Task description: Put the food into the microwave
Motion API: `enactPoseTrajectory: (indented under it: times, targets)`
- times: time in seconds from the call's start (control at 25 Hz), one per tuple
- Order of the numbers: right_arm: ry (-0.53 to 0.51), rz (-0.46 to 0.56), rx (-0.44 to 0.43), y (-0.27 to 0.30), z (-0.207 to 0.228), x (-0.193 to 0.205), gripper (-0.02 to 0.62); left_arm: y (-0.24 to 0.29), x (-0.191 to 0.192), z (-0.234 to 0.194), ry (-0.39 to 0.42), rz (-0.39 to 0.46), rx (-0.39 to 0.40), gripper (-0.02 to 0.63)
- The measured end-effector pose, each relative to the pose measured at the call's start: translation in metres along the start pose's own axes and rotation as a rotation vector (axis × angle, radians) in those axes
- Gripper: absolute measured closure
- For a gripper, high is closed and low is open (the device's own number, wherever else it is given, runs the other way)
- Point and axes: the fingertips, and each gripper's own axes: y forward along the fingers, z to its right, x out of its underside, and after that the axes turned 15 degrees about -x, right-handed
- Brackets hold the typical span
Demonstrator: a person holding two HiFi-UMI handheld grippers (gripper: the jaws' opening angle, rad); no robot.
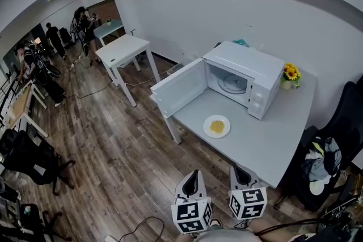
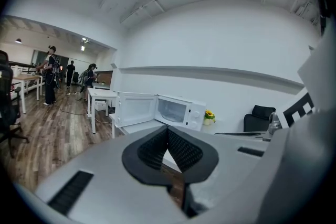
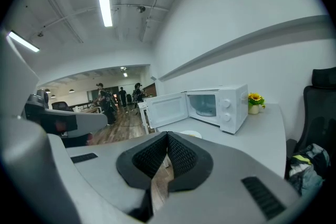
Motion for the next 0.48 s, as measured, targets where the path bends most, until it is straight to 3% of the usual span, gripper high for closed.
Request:
enactPoseTrajectory:
  times: [0.48]
  targets:
    - [0.01, -0.013, -0.018, 0.016, 0.017, -0.003, 0.581, 0.025, 0.0, 0.002, -0.013, -0.016, -0.021, 0.604]
